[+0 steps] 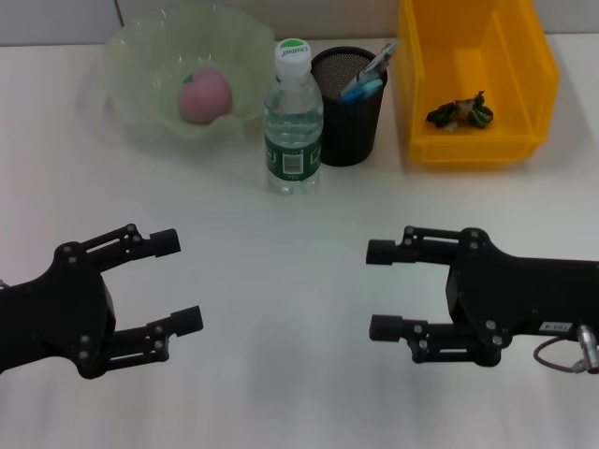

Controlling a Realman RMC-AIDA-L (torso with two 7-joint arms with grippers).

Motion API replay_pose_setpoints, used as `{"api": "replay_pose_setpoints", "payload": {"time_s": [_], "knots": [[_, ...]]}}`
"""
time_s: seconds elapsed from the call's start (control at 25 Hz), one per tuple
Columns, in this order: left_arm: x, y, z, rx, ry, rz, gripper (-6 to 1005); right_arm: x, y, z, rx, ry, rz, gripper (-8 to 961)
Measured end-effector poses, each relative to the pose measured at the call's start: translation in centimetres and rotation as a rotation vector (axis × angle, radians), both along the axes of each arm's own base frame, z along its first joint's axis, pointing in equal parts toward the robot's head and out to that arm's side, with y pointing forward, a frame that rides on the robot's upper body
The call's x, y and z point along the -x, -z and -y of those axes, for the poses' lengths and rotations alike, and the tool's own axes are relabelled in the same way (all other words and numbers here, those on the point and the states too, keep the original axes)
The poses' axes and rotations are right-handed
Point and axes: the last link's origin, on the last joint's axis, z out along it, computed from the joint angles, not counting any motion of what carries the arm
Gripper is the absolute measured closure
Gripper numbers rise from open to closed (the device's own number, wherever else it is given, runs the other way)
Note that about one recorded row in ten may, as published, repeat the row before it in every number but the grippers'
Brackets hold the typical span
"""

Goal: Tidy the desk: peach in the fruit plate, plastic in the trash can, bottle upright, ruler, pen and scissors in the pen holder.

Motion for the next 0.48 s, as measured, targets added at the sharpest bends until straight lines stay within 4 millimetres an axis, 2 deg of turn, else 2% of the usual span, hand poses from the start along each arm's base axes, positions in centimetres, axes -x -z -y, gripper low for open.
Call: {"api": "replay_pose_setpoints", "payload": {"time_s": [0.48], "knots": [[-0.36,0.61,-0.49,0.017,0.013,-0.013,188,0.2,0.32,0.04,0.013,-0.02,0.014,242]]}}
